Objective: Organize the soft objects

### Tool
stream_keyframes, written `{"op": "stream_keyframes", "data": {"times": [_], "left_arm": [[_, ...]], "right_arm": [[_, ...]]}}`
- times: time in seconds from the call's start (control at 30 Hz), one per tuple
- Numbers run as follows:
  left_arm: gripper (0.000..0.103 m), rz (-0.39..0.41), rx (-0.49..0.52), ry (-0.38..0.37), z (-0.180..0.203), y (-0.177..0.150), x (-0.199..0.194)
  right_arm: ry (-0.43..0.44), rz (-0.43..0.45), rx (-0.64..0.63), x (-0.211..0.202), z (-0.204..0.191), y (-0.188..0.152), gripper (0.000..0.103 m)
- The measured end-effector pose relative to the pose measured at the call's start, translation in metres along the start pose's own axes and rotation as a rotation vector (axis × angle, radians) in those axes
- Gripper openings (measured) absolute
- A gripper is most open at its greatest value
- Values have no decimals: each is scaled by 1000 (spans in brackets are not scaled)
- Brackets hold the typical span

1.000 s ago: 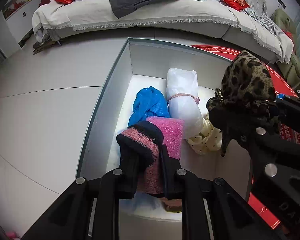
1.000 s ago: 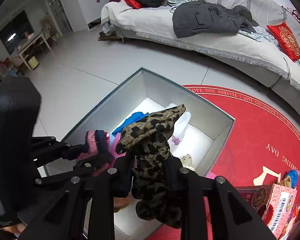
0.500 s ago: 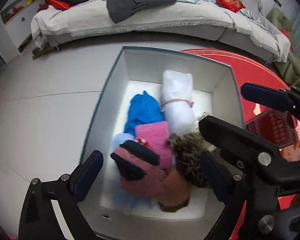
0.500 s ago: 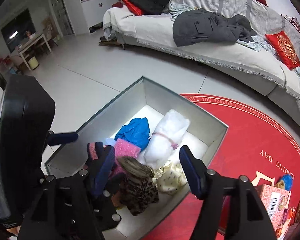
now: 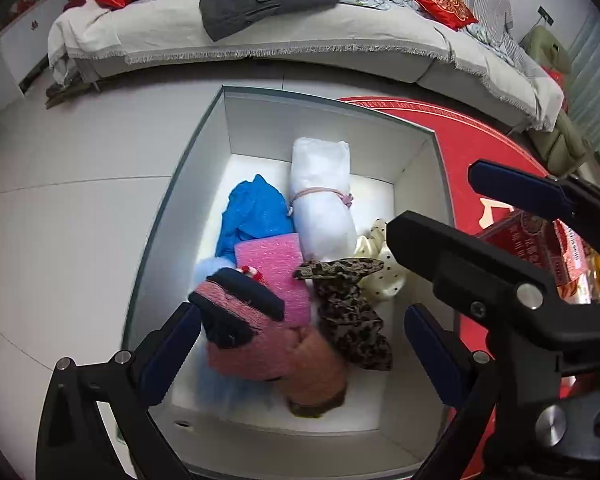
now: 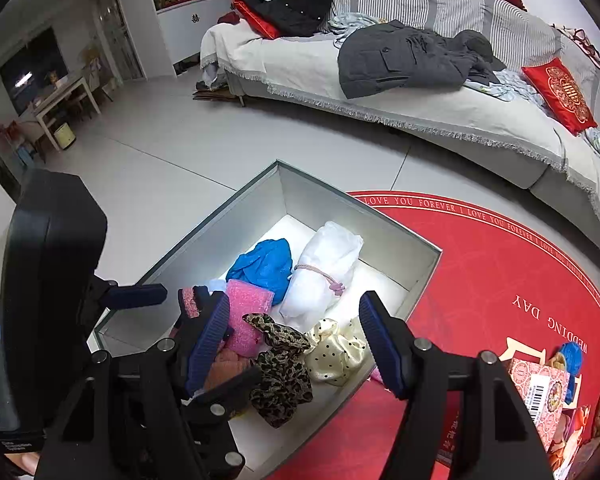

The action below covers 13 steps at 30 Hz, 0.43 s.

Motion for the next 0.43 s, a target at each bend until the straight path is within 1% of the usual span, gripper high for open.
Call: {"op": "stream_keyframes", "data": {"times": [0.07,0.27,0.43], "left_arm": [[102,6,-5,11,0,-1,-1],[102,-2,44,41,3,-5,-1],[102,-3,63,78,3,-5,-2]], "right_arm": [[-3,2,1,-1,1,0,71],[-2,1,1,-2,2,-2,71],[-4,-4,4,-3,4,-3,72]]}}
Point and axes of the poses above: each gripper's, at about its wrist camera, not at the fingertips, and x roughly the way its jaws point, z to its right, y to its top, the point moved 9 cm from there along x, roughly the way its jaws point, and after that the axes turned 14 degrees about z, right-handed, at the moved point
